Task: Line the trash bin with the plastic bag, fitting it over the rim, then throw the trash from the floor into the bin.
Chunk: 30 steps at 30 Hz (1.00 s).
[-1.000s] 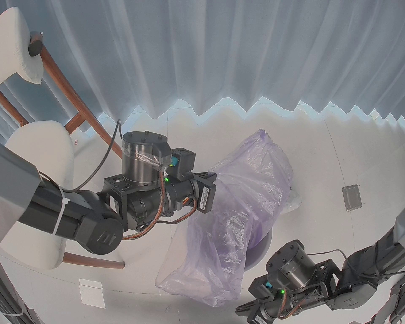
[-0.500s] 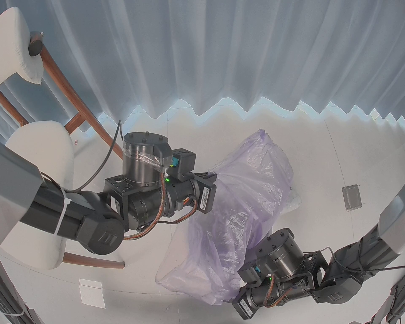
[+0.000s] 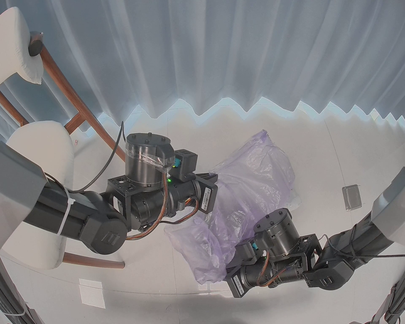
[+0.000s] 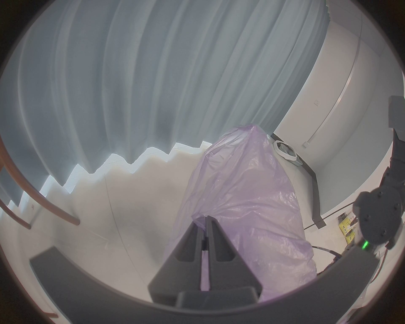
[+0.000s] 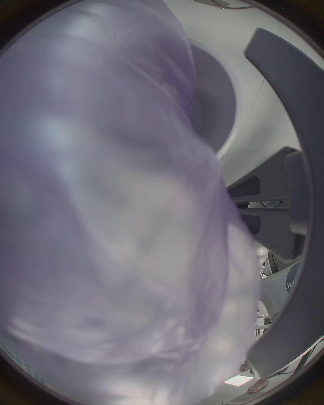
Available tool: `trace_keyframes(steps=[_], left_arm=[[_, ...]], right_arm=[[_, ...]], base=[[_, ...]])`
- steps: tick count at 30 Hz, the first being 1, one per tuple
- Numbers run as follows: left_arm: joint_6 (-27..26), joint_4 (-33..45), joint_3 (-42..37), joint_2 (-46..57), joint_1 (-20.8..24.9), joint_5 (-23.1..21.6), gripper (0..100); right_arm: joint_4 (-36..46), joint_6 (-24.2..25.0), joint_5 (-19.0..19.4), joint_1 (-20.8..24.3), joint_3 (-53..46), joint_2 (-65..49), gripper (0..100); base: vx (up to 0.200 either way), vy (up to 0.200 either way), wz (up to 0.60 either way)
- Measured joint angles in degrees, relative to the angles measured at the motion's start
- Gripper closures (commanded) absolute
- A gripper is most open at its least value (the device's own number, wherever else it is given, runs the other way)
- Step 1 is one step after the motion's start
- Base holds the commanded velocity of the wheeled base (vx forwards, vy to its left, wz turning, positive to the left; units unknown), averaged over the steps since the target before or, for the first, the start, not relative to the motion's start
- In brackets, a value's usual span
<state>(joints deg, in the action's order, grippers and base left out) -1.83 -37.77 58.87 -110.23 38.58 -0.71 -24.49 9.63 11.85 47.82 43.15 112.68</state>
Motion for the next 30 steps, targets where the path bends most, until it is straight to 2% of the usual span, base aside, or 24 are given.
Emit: trace_keyframes(steps=[14,20,30], left_arm=[[0.4,0.0,0.7,-0.4,0.0,0.1,100],[0.5,0.0,0.8,-0.4,0.0,0.5,100],[0.6,0.0,0.9,-0.5,0.0,0.6,100]], right_arm=[[0.3,-0.1,-1.6,-9.3,4.8,1.2,100],[-2.6,0.3,-8.6,-11.1,9.8,4.2,100],[-3.5,1.1,-9.3,-11.0,8.7,4.7,100]], base=[[0.0,0.0,0.0],[0.0,0.0,0.0],[0.0,0.0,0.0]])
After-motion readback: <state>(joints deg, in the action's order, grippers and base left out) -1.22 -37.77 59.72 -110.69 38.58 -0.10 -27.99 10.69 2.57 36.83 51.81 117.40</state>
